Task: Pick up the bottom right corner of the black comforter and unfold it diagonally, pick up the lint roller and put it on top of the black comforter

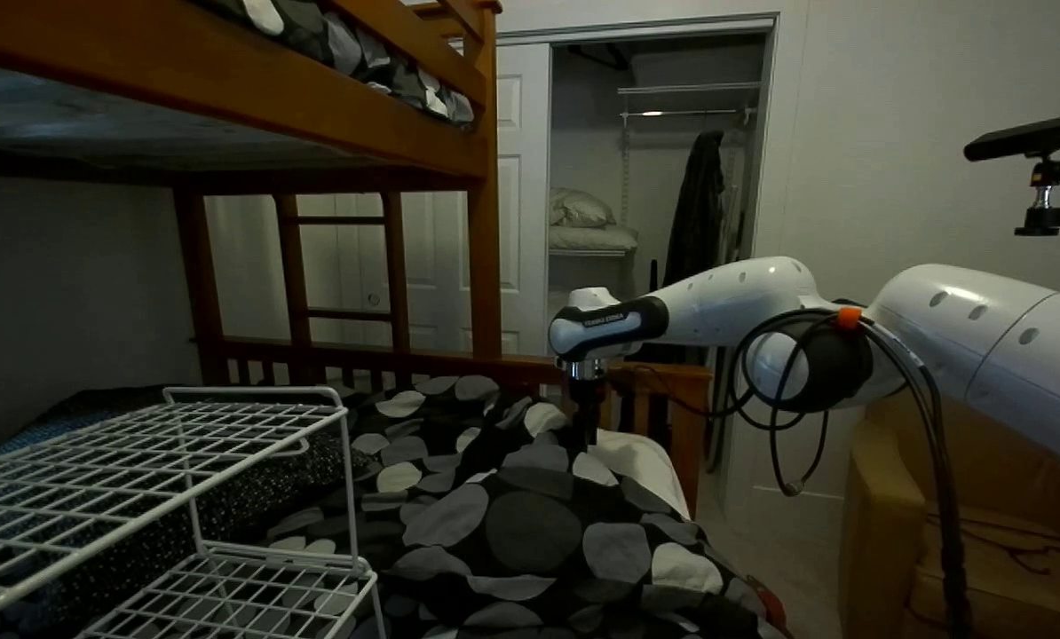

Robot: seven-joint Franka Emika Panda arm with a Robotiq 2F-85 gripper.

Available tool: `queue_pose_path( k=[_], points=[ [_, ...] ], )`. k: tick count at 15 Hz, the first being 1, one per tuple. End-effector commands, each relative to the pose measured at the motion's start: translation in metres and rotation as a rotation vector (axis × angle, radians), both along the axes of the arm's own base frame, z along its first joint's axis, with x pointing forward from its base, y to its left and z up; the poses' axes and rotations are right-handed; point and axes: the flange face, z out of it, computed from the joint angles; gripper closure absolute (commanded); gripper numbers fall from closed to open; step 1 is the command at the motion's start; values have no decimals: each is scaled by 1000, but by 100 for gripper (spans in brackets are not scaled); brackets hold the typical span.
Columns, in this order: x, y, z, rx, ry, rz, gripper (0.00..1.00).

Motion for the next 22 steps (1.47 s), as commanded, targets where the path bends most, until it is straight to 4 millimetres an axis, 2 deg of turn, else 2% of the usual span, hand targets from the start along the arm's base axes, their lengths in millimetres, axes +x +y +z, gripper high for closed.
queue_pose_path(
  k=[1,5,7,15,19,20,21,22],
  points=[
    [-6,-21,-3,-32,47,-14,0],
    [-14,-44,-16,-40,98,-11,0],
    [-16,-47,-23,-25,105,-12,0],
    [-14,-10,-42,-23,113,-38,0],
    [-13,-1,-51,-56,103,-65,0],
    [-13,1,-53,-55,103,-74,11],
    [-13,1,-54,-53,101,-82,27],
    [-13,0,-53,-51,96,-90,34]
  ],
)
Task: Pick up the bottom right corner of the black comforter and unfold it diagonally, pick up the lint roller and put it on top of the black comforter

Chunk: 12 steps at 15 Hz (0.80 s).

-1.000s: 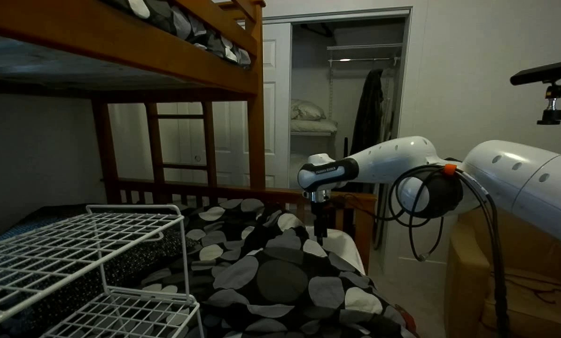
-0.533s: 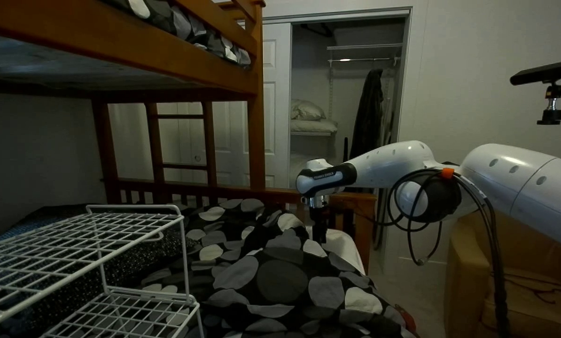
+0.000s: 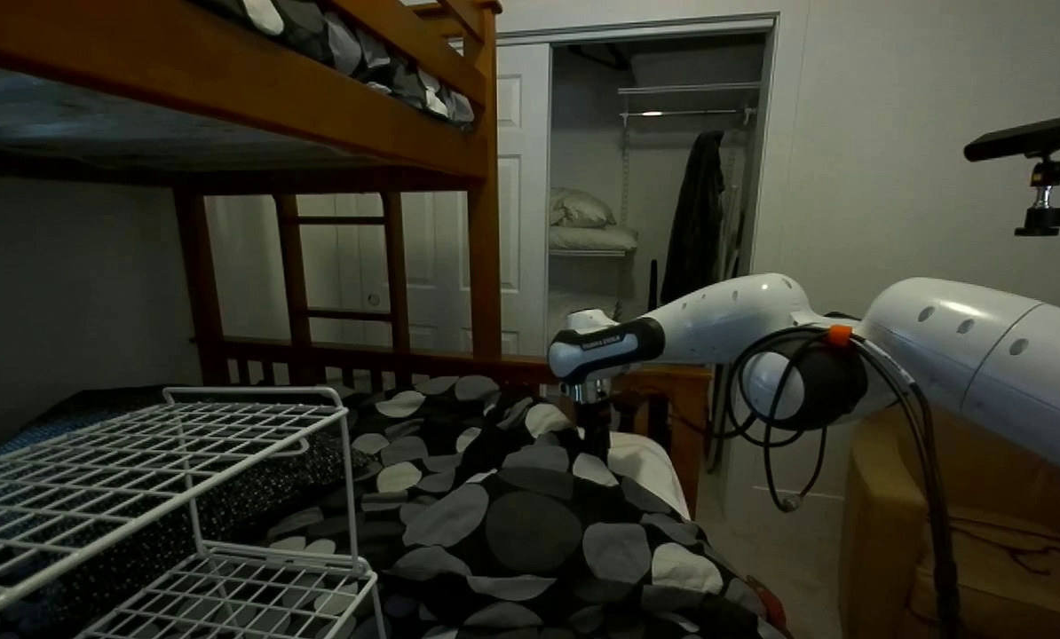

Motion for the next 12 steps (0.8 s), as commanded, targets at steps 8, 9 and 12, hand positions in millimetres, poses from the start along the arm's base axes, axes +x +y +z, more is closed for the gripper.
queue_pose_path(
  k=[8,9,12],
  points=[
    [8,-10,8,-34,-59,-64,94],
    [8,-11,6,-33,-61,-64,92],
    [8,-12,1,-29,-65,-58,43]
  ],
)
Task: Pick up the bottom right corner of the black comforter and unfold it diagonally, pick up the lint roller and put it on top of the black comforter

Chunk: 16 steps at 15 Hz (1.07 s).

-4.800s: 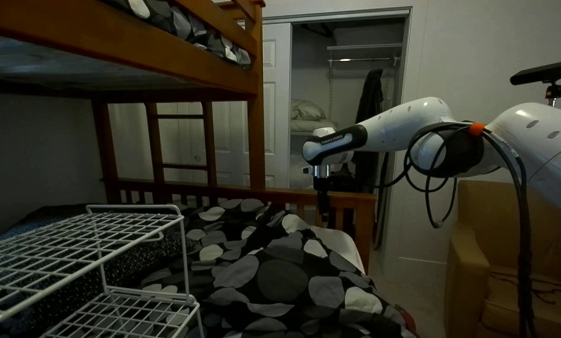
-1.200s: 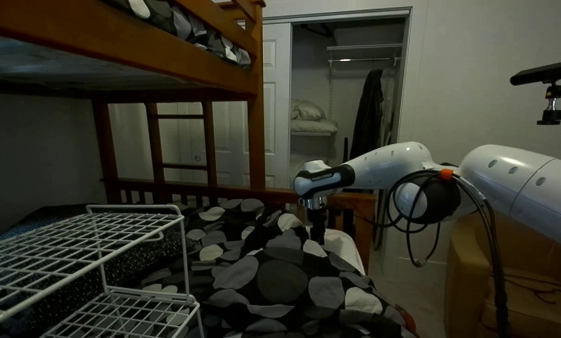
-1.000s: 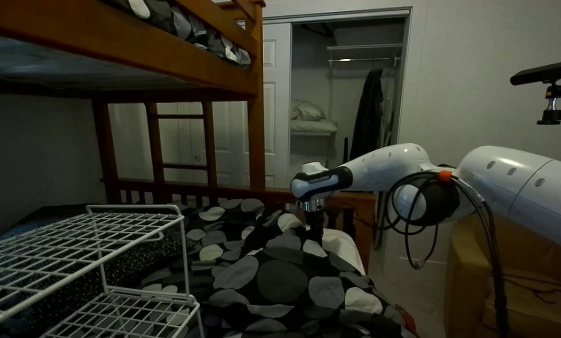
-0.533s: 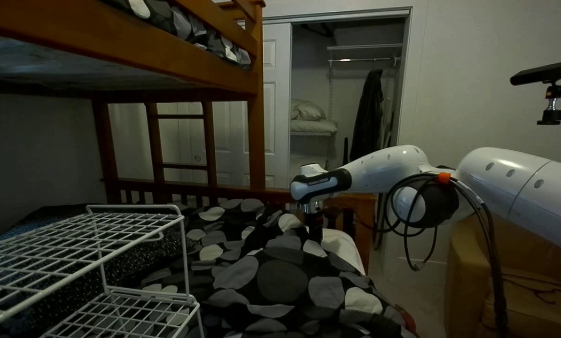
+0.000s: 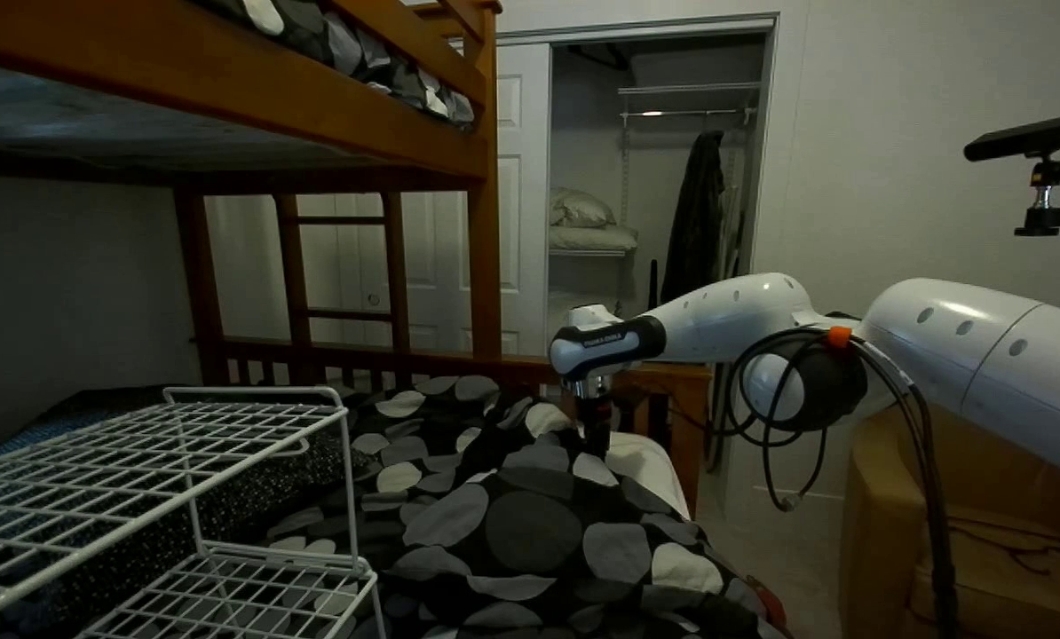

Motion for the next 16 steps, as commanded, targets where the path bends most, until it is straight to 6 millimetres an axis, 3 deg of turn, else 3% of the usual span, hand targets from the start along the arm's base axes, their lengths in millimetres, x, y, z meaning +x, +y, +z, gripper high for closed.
queue_pose_path(
  k=[1,5,6,7,9,14,16],
  points=[
    [3,-5,-10,-5,-30,-5,38],
    [9,0,-12,14,-81,9,8],
    [10,2,-13,20,-90,14,37],
    [10,3,-14,23,-96,17,47],
    [10,4,-16,26,-94,21,53],
    [10,5,-17,31,-95,34,95],
    [13,-2,-7,32,-121,40,93]
  ],
)
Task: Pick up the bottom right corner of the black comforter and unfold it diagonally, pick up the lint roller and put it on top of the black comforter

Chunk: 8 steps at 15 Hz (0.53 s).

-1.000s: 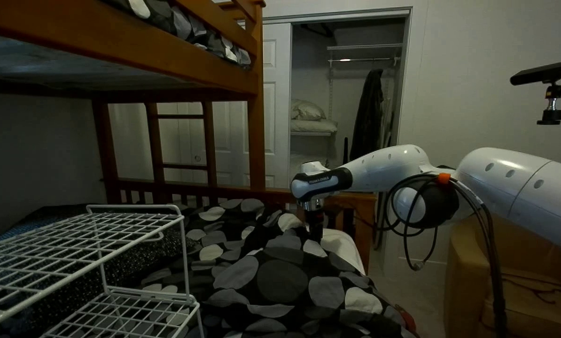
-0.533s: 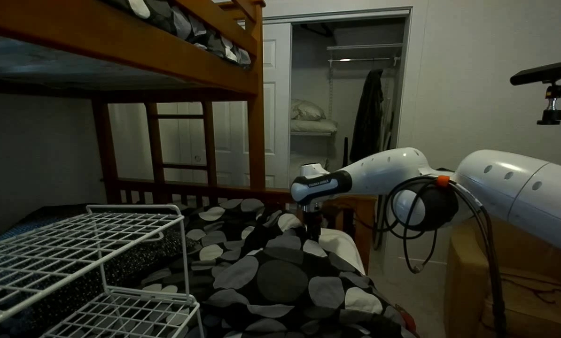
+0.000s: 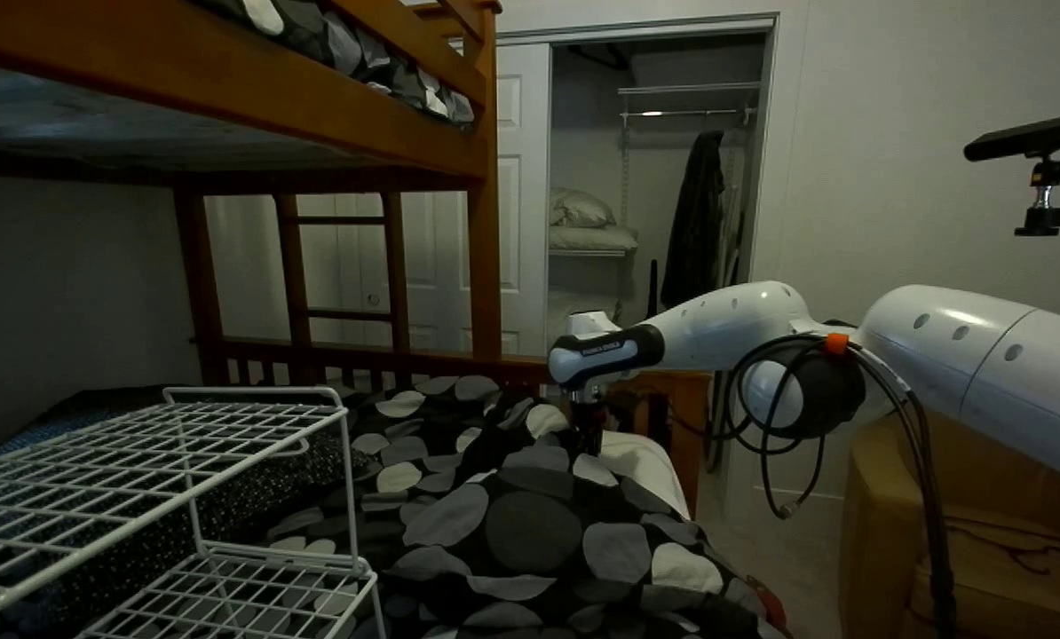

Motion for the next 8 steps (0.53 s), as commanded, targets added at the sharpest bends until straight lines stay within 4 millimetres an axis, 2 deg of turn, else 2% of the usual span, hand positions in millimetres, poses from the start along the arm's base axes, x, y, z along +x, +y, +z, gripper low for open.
queue_pose_path(
  k=[1,5,8],
  points=[
    [9,-13,12,18,-71,18,93],
    [18,-37,47,47,-169,28,93],
    [19,-60,62,63,-200,-12,93]
  ],
)
